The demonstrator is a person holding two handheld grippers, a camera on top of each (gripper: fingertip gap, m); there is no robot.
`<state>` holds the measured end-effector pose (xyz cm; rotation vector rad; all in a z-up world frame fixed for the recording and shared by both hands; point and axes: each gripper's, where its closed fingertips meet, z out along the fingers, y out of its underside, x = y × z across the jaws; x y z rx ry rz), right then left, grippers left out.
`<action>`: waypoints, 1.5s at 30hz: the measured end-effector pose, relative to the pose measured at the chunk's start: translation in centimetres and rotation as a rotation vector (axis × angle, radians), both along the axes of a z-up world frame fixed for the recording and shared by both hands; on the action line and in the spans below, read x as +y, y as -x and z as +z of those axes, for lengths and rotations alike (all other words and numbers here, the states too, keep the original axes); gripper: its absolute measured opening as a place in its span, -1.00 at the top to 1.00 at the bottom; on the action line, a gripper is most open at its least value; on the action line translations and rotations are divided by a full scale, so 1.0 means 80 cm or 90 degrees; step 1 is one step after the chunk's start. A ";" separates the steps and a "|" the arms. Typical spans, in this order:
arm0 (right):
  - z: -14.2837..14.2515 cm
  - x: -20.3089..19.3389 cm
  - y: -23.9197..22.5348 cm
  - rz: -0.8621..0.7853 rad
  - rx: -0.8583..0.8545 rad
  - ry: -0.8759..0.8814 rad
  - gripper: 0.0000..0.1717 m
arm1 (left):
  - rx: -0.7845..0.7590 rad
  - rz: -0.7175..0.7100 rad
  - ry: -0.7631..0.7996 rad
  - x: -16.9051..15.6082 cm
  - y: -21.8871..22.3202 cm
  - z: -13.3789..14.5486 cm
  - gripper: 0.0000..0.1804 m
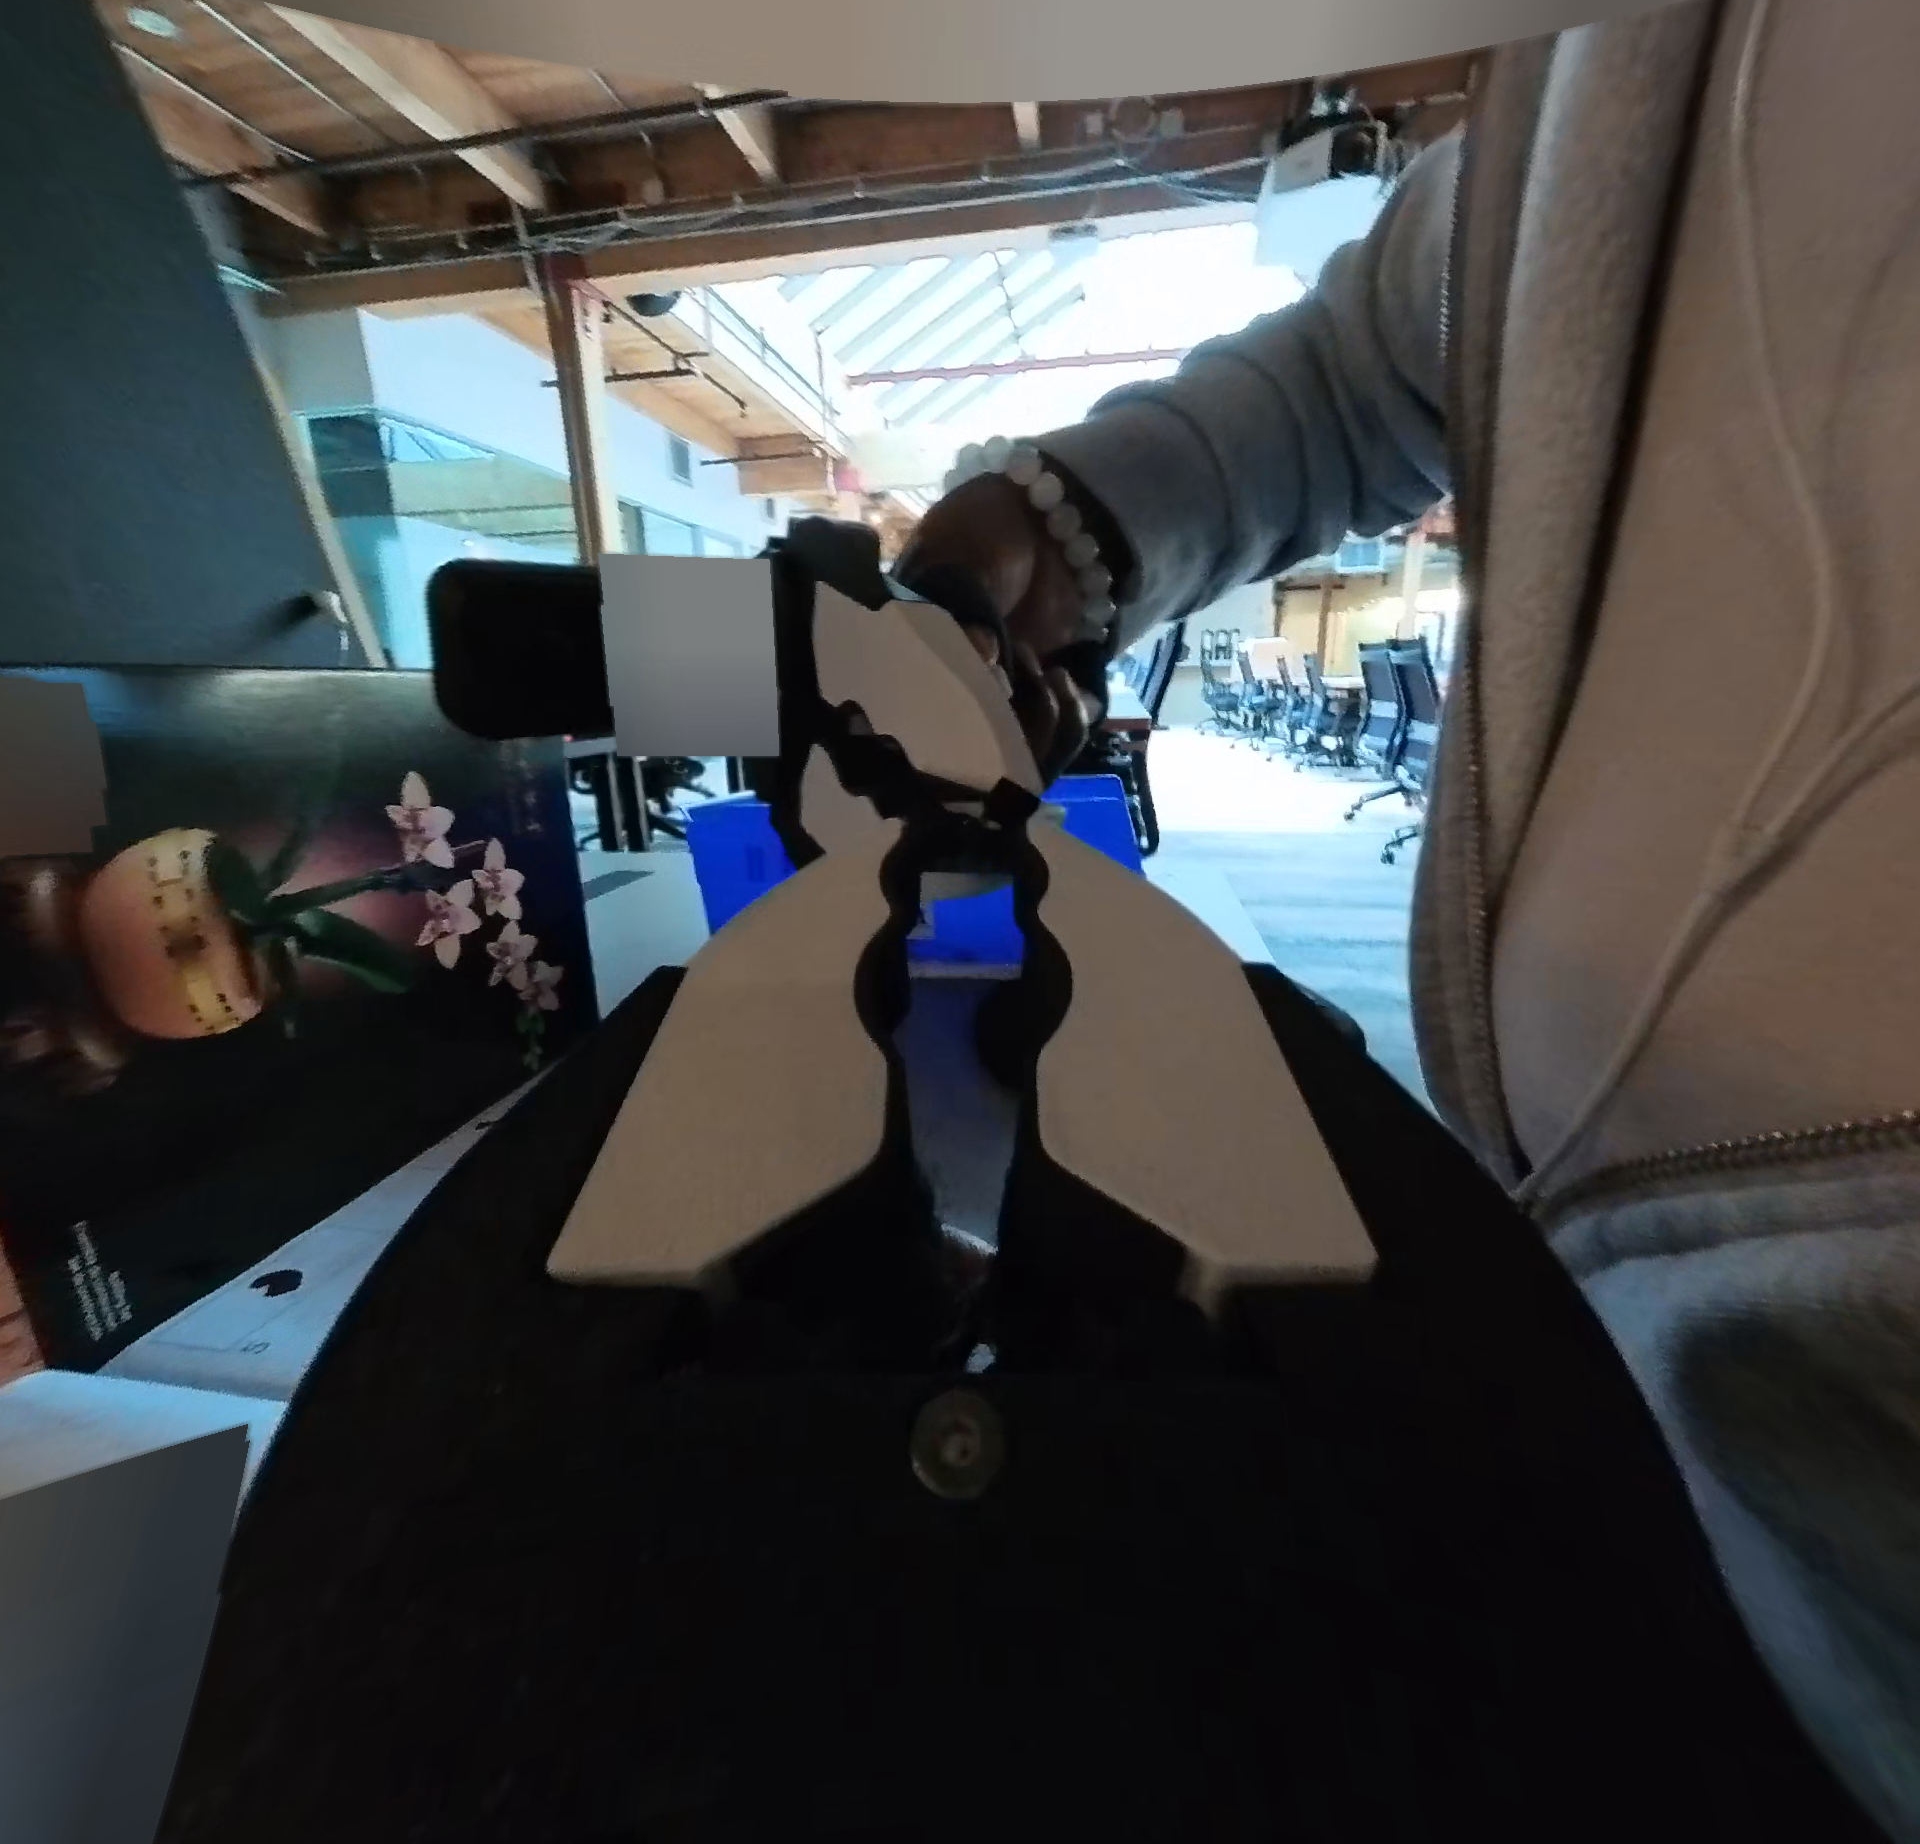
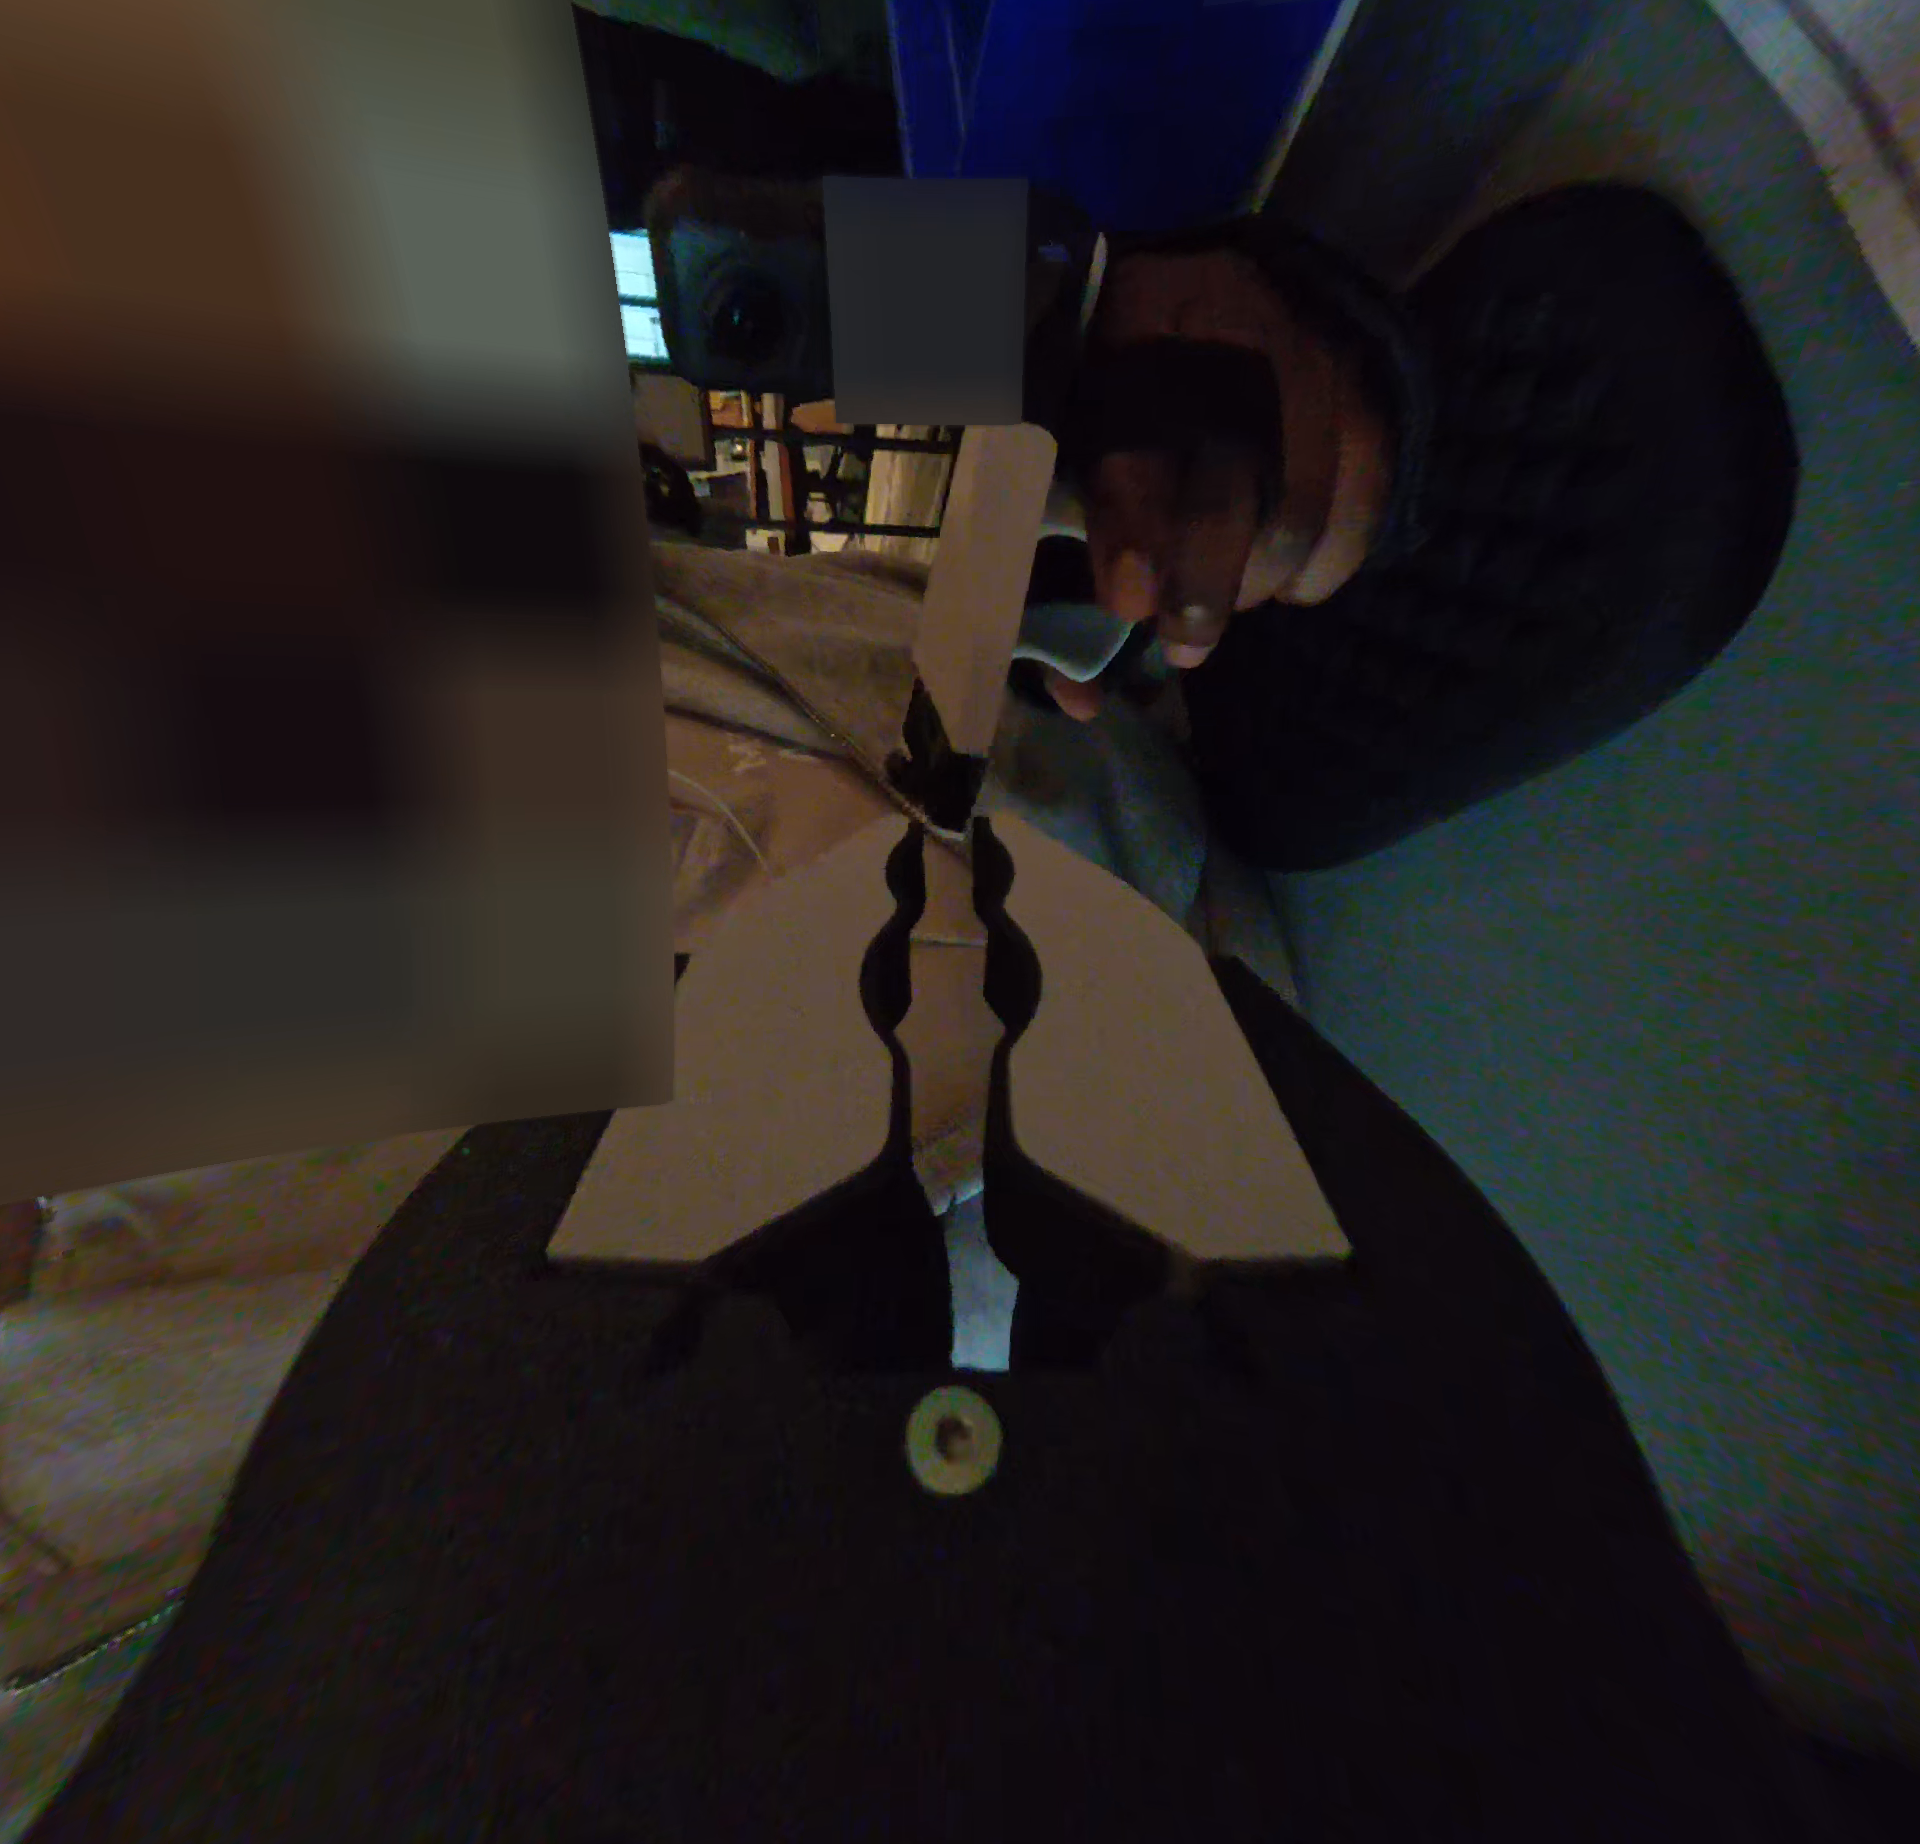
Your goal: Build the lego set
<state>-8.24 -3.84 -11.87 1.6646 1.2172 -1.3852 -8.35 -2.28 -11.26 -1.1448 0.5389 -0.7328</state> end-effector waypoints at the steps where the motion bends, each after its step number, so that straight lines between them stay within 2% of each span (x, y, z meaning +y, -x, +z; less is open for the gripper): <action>1: 0.001 0.000 0.000 -0.001 0.003 -0.001 0.92 | -0.006 0.002 0.001 0.000 0.002 0.001 0.82; 9: 0.008 0.002 0.004 -0.039 0.014 0.030 0.88 | -0.041 -0.006 -0.003 -0.002 0.007 0.007 0.82; 12: 0.022 0.010 0.012 -0.097 0.072 0.060 0.62 | -0.049 0.010 -0.014 -0.002 0.012 0.011 0.82; 14: 0.029 0.018 0.019 -0.158 0.162 0.056 0.42 | -0.056 0.020 -0.024 -0.003 0.017 0.014 0.82; 17: 0.031 0.026 0.024 -0.264 0.269 0.091 0.27 | -0.057 0.025 -0.034 -0.004 0.018 0.016 0.82; 22: 0.008 0.009 0.014 -0.323 0.299 0.174 0.59 | -0.013 0.036 -0.033 -0.001 0.012 0.008 0.82; 26: 0.004 0.009 0.013 -0.359 0.298 0.208 0.71 | 0.020 0.038 -0.029 0.001 0.005 0.000 0.82; 35: -0.003 0.003 0.014 -0.355 0.286 0.217 0.90 | 0.072 0.053 -0.030 0.005 -0.002 -0.010 0.83; 45: -0.008 0.002 0.007 -0.302 0.300 0.116 0.92 | 0.106 0.056 -0.035 0.004 -0.009 -0.014 0.83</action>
